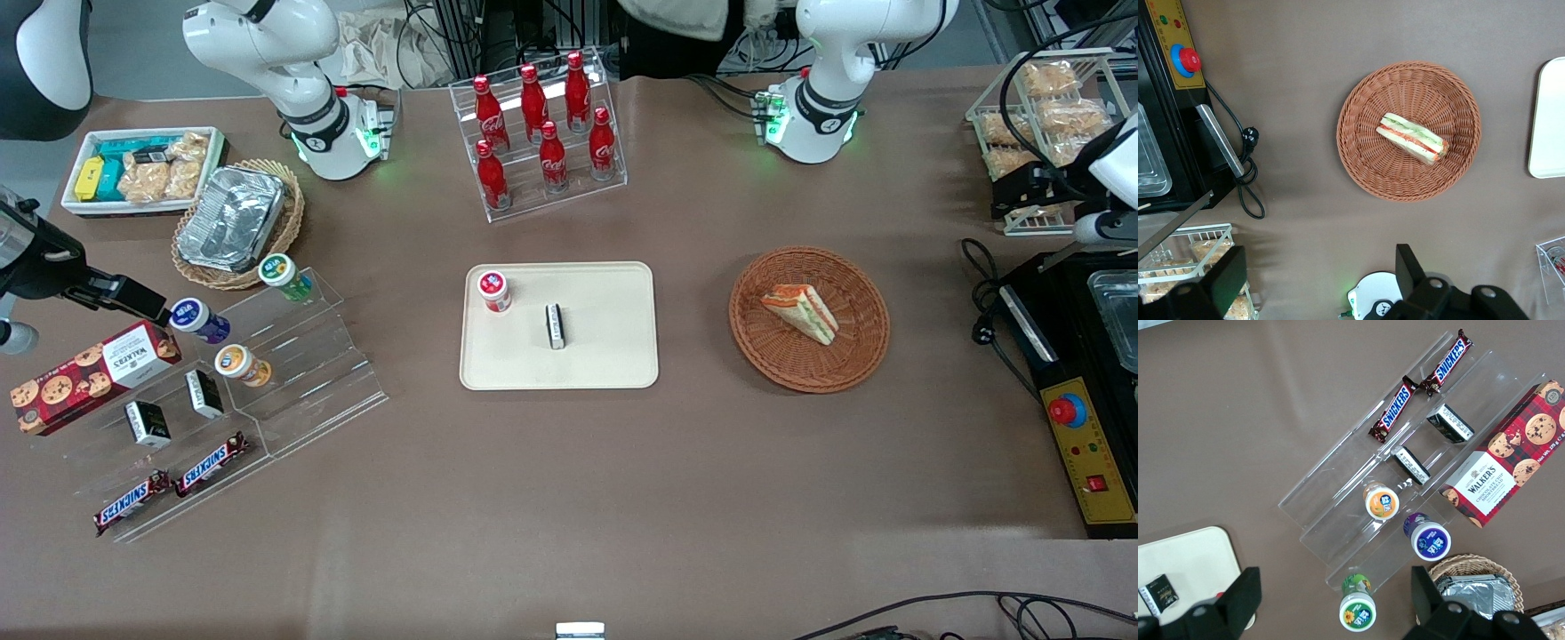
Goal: Place sandwich from basket to tray
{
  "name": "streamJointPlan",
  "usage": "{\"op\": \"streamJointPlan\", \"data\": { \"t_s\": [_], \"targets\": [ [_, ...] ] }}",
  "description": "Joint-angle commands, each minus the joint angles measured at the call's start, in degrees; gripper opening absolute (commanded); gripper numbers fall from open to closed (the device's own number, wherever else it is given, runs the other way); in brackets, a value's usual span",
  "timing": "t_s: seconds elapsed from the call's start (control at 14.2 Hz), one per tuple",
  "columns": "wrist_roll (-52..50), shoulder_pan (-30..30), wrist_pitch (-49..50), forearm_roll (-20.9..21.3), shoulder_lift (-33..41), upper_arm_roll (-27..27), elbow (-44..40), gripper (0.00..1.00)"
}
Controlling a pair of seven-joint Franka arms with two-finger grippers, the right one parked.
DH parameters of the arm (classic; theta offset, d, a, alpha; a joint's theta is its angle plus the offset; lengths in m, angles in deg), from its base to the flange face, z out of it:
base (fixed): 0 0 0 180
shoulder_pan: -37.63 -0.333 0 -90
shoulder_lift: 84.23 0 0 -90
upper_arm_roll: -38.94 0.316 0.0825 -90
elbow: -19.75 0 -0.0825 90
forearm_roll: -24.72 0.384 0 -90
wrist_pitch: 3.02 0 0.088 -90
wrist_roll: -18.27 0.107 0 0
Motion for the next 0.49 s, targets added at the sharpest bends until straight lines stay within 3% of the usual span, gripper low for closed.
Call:
{"op": "streamJointPlan", "data": {
  "t_s": [0.0,0.35,0.42],
  "targets": [
    [0.1,0.2,0.1,0.8,0.0,-0.2,-0.1,0.99],
    [1.2,-0.5,0.4,0.1,-0.8,-0.2,0.4,0.99],
    [2.1,-1.1,0.3,-1.9,-0.7,0.1,1.8,0.99]
  ]
}}
